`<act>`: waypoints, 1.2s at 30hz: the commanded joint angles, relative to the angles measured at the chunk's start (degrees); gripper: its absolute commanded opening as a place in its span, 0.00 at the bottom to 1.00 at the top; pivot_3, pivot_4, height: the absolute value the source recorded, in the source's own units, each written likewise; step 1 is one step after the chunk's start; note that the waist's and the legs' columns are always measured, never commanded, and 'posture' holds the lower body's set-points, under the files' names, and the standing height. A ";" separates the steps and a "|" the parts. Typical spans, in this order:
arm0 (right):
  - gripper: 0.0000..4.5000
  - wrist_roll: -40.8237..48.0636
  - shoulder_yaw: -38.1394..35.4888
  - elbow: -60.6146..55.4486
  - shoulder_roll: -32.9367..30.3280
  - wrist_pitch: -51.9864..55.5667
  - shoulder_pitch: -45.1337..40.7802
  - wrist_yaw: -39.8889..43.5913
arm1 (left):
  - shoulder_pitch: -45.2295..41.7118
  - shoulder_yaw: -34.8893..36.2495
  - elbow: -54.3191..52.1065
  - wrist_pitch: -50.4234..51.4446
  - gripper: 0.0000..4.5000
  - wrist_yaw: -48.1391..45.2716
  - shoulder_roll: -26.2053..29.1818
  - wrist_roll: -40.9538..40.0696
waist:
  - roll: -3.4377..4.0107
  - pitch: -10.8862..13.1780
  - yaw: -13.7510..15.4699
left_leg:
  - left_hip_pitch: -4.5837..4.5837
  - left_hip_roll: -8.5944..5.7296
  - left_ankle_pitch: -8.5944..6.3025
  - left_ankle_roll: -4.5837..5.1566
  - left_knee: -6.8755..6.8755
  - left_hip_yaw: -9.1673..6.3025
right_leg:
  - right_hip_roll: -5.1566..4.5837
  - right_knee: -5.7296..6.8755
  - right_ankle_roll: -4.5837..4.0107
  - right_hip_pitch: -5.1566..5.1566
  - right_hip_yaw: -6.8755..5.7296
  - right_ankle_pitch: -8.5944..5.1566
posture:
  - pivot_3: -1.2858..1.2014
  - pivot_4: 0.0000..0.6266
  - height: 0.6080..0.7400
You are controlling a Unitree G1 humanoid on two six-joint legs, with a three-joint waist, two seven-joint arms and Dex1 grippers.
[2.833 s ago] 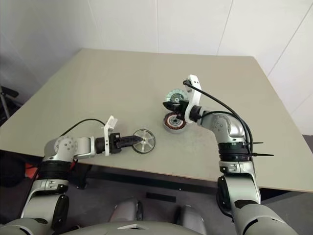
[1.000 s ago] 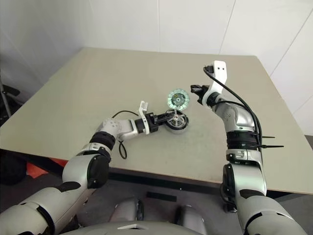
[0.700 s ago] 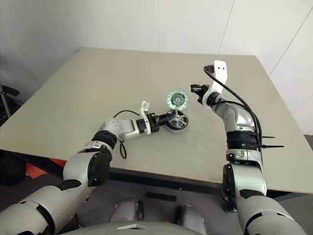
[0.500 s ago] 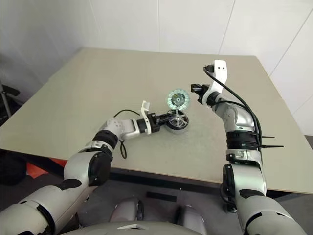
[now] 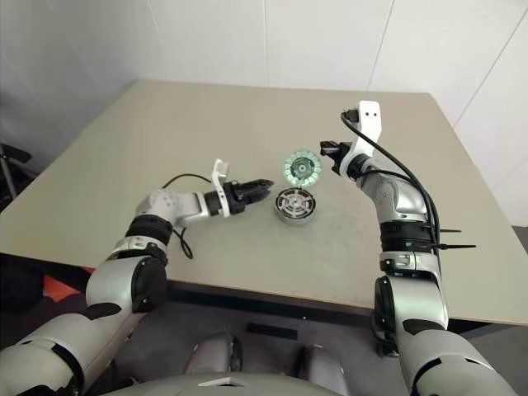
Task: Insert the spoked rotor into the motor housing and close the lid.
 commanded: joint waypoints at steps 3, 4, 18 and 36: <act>0.00 -1.34 3.34 -3.39 -1.08 -1.84 0.58 3.90 | 4.16 0.22 -11.49 1.53 0.49 1.01 0.92 -2.24 | 0.00 0.00 0.04 | 0.01 0.00 -0.01 0.00 0.02 0.00 | -0.01 0.00 0.00 0.03 0.00 0.00 | 0.52 0.00 1.00; 0.00 -2.29 4.95 -4.81 -1.93 -2.29 1.56 5.20 | 5.49 -0.24 -13.99 0.28 0.49 1.46 1.21 -1.72 | 0.00 0.00 0.05 | 0.01 0.00 -0.01 0.00 0.02 0.00 | 0.00 0.00 0.00 0.04 0.00 0.00 | 0.52 0.00 1.00; 0.00 -10.46 18.68 -16.94 -8.49 -9.18 14.12 15.44 | 15.45 -9.71 -38.19 -24.02 0.49 5.70 7.78 10.10 | 0.00 0.00 -0.14 | 0.44 0.03 -0.06 -0.24 0.02 -0.01 | 0.03 -0.07 0.44 0.41 0.00 -0.17 | 0.52 0.00 1.00; 0.00 -12.48 19.27 -10.89 -6.10 -17.22 9.38 20.96 | 16.91 -10.48 -36.84 -27.12 0.49 8.73 7.62 10.33 | -0.03 -0.02 -1.40 | 0.89 0.02 -0.07 -0.23 0.01 -0.01 | 0.02 -0.07 0.27 0.85 0.01 -0.09 | 0.52 0.00 1.00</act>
